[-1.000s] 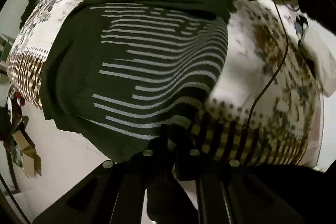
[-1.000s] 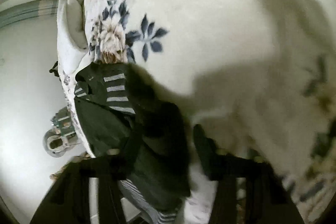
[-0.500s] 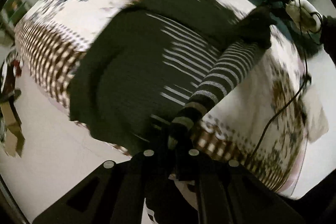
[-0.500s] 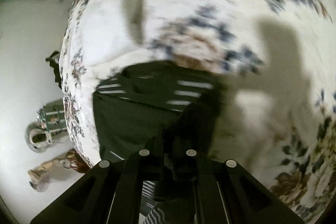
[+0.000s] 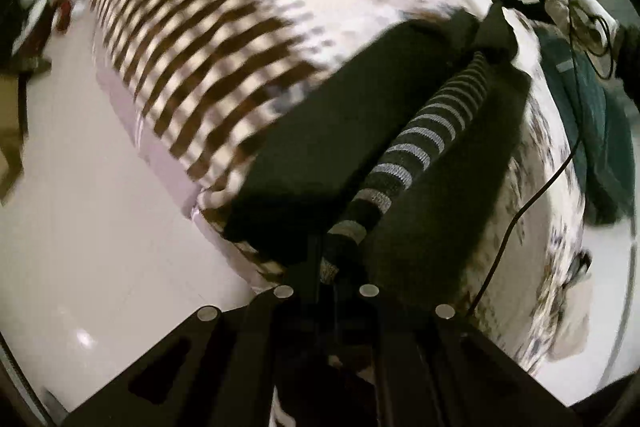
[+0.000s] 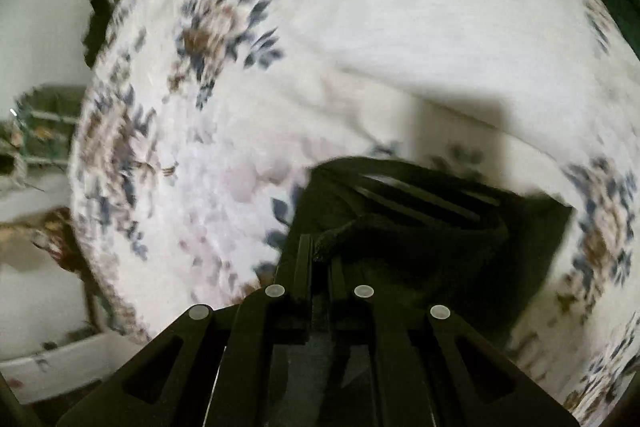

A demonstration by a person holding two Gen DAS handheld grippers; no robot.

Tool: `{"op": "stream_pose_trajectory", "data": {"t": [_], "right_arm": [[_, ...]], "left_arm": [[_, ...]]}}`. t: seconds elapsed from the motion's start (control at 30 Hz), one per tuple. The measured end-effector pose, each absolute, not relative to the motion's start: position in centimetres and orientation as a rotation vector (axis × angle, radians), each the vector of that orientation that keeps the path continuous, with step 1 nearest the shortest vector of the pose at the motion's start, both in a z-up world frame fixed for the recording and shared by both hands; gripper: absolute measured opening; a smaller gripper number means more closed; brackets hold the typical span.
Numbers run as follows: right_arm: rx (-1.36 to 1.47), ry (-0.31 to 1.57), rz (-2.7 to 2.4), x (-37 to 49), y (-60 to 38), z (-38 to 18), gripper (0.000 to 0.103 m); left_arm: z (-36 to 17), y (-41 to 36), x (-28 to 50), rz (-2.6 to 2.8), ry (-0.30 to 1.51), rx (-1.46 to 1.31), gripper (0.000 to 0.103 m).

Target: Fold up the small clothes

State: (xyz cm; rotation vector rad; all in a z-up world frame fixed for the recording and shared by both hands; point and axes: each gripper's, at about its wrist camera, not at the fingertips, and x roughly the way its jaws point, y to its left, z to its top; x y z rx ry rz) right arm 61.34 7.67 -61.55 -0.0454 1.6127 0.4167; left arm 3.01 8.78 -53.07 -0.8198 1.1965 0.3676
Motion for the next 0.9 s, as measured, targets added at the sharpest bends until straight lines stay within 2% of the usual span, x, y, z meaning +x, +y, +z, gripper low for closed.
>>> {"op": "stream_pose_trajectory", "data": {"t": [0.17, 0.3, 0.33, 0.37, 0.4, 0.5, 0.63, 0.67, 0.77, 0.9], "right_arm": [[-0.026, 1.697, 0.33, 62.4, 11.9, -66.8, 0.006], [0.24, 1.792, 0.374, 62.8, 11.5, -68.1, 0.017], [0.294, 1.794, 0.441, 62.4, 11.2, -67.5, 0.022], [0.302, 1.792, 0.486, 61.8, 11.0, -66.7, 0.04], [0.29, 1.778, 0.509, 60.9, 10.5, -65.8, 0.055], [0.23, 1.786, 0.575, 55.8, 9.2, -64.0, 0.056], [0.261, 1.994, 0.569, 47.7, 8.4, -67.5, 0.056], [0.316, 2.068, 0.551, 45.3, 8.7, -69.6, 0.056], [0.491, 2.11, 0.554, 42.6, 10.7, -72.6, 0.056], [0.737, 2.056, 0.61, 42.3, 11.6, -72.1, 0.06]], "left_arm": [[-57.3, 12.1, 2.8, 0.391, 1.188, -0.95, 0.003], [-60.0, 14.5, 1.3, 0.438, 1.205, -1.068, 0.014], [-60.2, 14.9, 0.7, 0.452, 1.201, -1.089, 0.019], [-60.1, 15.3, -0.2, 0.49, 1.205, -1.084, 0.03], [-60.0, 15.6, -0.7, 0.522, 1.208, -1.079, 0.03], [-59.9, 16.6, -2.9, 0.618, 1.232, -1.131, 0.03], [-58.3, 17.1, -3.6, 0.611, 1.203, -1.121, 0.036], [-57.9, 17.1, -3.3, 0.601, 1.195, -1.112, 0.037], [-57.0, 16.9, -1.9, 0.541, 1.183, -1.085, 0.038], [-56.4, 16.0, 0.8, 0.446, 1.195, -1.006, 0.038]]}}
